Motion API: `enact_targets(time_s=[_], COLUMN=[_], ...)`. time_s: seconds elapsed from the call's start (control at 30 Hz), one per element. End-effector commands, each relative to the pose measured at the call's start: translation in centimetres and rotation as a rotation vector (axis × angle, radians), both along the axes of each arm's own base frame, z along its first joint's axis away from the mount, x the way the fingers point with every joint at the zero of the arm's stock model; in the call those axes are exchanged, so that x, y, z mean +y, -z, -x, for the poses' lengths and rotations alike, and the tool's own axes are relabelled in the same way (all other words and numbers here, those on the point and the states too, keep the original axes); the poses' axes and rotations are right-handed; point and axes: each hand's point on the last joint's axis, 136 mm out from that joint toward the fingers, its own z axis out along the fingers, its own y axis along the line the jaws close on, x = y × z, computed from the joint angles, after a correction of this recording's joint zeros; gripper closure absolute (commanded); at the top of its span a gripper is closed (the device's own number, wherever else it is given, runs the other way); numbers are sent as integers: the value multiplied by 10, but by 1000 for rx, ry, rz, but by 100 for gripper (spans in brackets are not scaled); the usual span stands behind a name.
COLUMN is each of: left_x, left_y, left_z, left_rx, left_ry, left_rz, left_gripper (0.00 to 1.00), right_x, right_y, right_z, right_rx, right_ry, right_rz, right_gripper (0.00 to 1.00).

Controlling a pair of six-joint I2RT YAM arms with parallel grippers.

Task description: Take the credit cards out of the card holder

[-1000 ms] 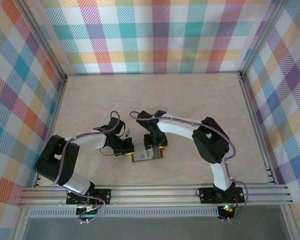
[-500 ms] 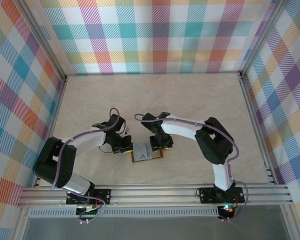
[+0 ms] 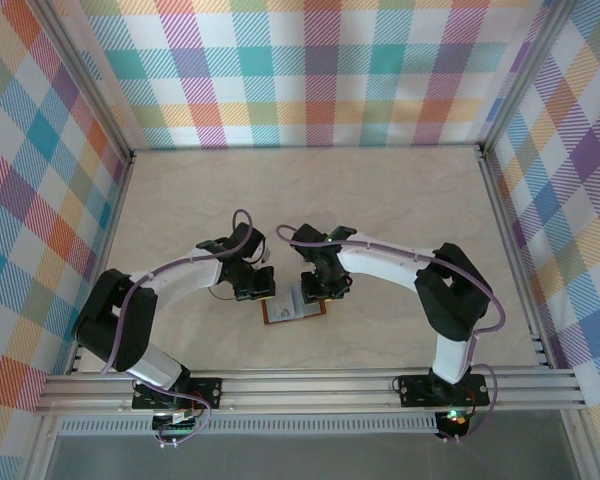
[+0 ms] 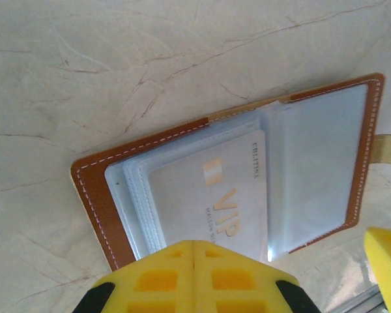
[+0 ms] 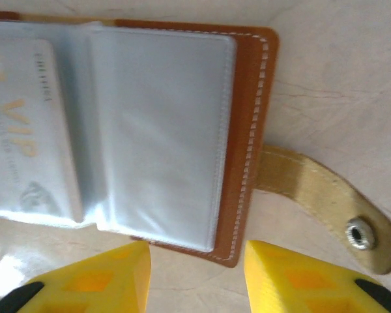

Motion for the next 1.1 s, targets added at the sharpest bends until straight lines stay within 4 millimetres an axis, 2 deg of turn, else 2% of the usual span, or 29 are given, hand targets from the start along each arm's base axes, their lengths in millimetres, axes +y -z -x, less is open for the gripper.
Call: enact_targets(time_s=[0.0,0.17,0.37,0.8,1.07], left_x=[0,4,2,6,7], left_y=[6,18,22,26,28], left_z=[2,4,2,5,7], left_rx=[20,25,23,20,25], left_ry=[-3,-6,5,42,46], left_rz=[-52,-87,-94,-116,-120], left_gripper=[94,94,95,95,95], right_x=[25,52,67,73,62], right_y=[-19,-24,-14,12,31], right_z=[1,1,1,-15,-16], right_rx=[19,91,163,209,203], right_ry=[3,13,30,64,77], right_rz=[-173,-355,-438,-448,-374], right_gripper=[60,65,68,74,75])
